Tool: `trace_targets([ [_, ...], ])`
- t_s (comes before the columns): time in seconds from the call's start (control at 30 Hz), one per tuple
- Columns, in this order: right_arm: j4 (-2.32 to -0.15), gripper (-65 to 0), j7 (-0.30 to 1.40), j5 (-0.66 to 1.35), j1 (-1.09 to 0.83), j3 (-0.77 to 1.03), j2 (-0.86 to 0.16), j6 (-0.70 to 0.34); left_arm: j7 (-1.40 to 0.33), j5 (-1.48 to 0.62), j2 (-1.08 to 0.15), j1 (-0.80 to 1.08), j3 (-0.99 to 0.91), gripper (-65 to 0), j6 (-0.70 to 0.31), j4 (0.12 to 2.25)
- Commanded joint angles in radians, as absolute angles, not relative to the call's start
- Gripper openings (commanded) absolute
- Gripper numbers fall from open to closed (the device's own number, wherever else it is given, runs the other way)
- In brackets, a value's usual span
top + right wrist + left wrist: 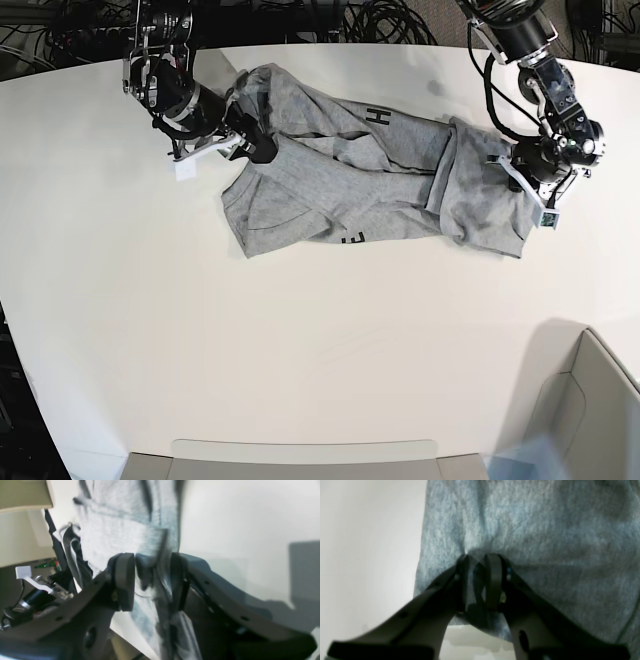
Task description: Fold the T-shirt properly
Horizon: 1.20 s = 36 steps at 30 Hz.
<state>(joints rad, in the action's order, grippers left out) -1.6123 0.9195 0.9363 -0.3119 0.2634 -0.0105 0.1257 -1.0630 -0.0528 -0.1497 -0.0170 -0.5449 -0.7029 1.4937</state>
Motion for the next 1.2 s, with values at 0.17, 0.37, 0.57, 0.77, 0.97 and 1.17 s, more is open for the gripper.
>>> trace_targets([
  [0.17,-1.641,-41.0,0.920,0.849,-0.308,0.269,0.016,0.186,-1.101,-0.018,-0.151,-0.012,-0.541,-53.1,-0.698,1.486],
  [0.37,-1.771,-41.0,0.920,0.837,-0.343,0.272,0.019,0.189,-1.101,-0.018,-0.151,-0.012,-0.541,-53.1,-0.698,1.486],
  [0.57,-1.794,-41.0,0.920,0.837,-0.344,0.323,0.010,0.269,-1.101,-0.018,-0.151,-0.010,-0.541,-53.1,-0.698,1.486],
  [0.77,-1.791,-41.0,0.921,0.835,-0.344,0.321,-0.002,0.277,-1.101,-0.018,-0.151,-0.008,-0.541,-53.1,-0.698,1.486],
  [0.97,-1.716,-41.0,0.923,0.835,-0.317,0.314,-0.002,0.277,-1.106,-0.018,-0.151,-0.008,-0.541,-53.1,-0.698,1.486],
  [1.17,-1.624,-41.0,0.923,0.835,-0.288,0.312,-0.004,0.271,-1.109,-0.018,-0.151,-0.007,-0.541,-53.1,-0.698,1.488],
])
